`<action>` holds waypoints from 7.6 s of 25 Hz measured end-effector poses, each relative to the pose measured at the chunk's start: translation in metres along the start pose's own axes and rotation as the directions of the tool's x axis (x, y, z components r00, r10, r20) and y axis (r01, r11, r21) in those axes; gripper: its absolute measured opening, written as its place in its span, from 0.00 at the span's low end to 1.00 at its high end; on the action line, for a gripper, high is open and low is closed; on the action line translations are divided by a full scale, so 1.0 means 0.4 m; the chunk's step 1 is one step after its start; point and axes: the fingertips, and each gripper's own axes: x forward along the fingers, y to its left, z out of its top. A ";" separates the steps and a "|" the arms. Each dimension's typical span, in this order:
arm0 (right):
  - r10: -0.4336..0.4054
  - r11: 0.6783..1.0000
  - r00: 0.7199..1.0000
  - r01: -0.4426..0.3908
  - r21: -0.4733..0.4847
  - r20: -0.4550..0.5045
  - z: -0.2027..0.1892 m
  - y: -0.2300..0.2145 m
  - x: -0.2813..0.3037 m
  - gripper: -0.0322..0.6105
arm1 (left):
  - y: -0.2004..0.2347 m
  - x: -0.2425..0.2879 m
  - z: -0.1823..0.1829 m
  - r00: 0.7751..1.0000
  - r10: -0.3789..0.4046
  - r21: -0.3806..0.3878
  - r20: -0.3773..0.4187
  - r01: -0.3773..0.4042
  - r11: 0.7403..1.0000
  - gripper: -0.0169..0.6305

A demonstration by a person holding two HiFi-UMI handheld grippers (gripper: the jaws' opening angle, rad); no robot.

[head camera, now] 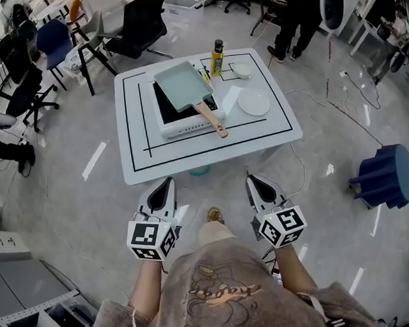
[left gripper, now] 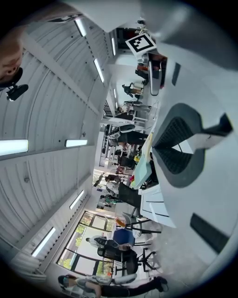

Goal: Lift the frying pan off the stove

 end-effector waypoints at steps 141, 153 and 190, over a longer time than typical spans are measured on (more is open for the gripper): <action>0.757 0.628 0.617 -0.598 0.498 -0.214 -0.012 -0.054 0.531 0.42 | 0.000 0.702 -0.087 0.828 -0.556 -0.755 -0.073 0.318 0.573 0.42; 0.736 0.641 0.650 -0.581 0.501 -0.188 -0.012 -0.040 0.540 0.42 | 0.010 0.690 -0.083 0.828 -0.557 -0.751 -0.064 0.328 0.573 0.38; 0.596 0.755 0.793 -0.502 0.422 -0.123 0.068 0.041 0.373 0.44 | -0.115 0.548 -0.001 0.721 -0.690 -0.705 -0.056 0.461 0.539 0.37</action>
